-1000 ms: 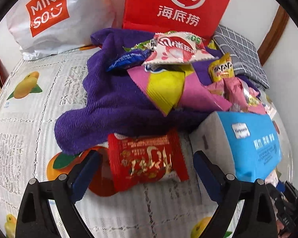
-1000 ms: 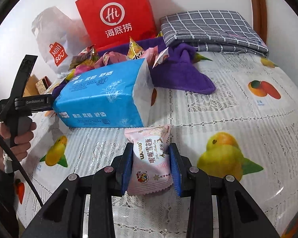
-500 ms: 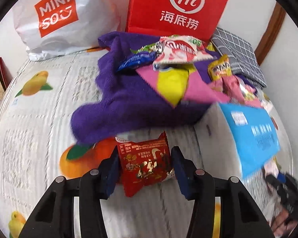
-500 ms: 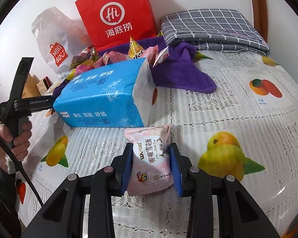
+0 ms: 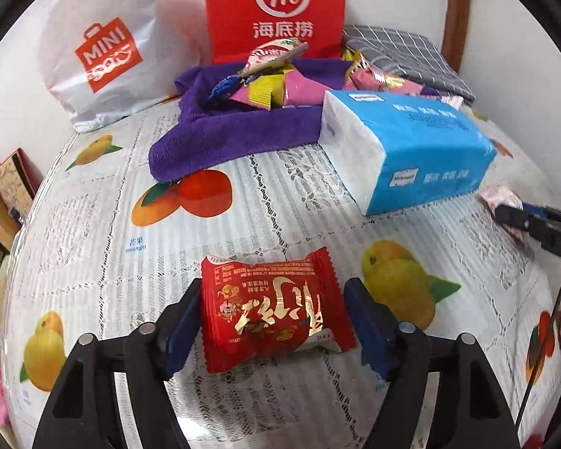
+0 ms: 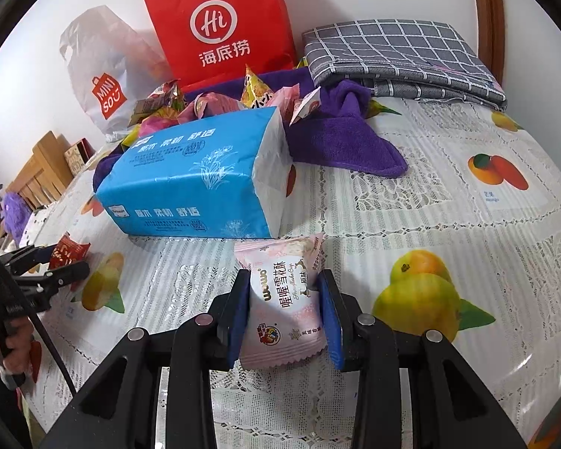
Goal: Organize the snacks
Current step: 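Grasp the red gold-print packet with the left gripper and lift, then carry both held packets over the purple towel with both grippers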
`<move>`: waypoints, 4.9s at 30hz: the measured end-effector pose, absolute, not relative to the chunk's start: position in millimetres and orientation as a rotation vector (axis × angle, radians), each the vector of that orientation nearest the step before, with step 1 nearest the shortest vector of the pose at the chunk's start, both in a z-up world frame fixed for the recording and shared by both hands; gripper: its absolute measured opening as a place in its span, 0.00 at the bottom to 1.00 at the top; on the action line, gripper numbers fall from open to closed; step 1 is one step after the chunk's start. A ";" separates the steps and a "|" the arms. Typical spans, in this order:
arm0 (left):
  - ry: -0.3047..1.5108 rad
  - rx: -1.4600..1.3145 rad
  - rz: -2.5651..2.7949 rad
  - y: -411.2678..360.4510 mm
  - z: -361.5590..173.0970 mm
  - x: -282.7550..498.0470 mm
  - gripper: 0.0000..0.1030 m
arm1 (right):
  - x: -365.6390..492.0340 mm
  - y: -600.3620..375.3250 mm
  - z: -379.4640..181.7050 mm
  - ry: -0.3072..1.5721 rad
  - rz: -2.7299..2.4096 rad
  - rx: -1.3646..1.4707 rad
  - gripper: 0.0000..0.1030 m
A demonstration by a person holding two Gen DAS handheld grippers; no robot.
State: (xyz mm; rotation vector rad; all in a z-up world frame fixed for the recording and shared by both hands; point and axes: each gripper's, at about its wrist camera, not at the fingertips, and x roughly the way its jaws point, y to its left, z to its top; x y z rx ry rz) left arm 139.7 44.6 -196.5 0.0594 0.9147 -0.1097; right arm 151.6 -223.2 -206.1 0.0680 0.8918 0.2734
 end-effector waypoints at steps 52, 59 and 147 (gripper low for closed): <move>0.914 0.025 -0.039 44.5 -197.4 137.9 0.75 | 150.2 -203.5 -209.1 0.902 0.234 -0.065 0.46; 0.896 0.012 -0.011 46.7 -195.0 134.7 0.52 | 151.4 -209.3 -208.3 0.899 0.230 -0.031 0.39; 0.719 -0.171 -0.124 56.8 -20.9 290.2 0.42 | 318.5 -127.9 -27.4 0.685 0.395 0.060 0.33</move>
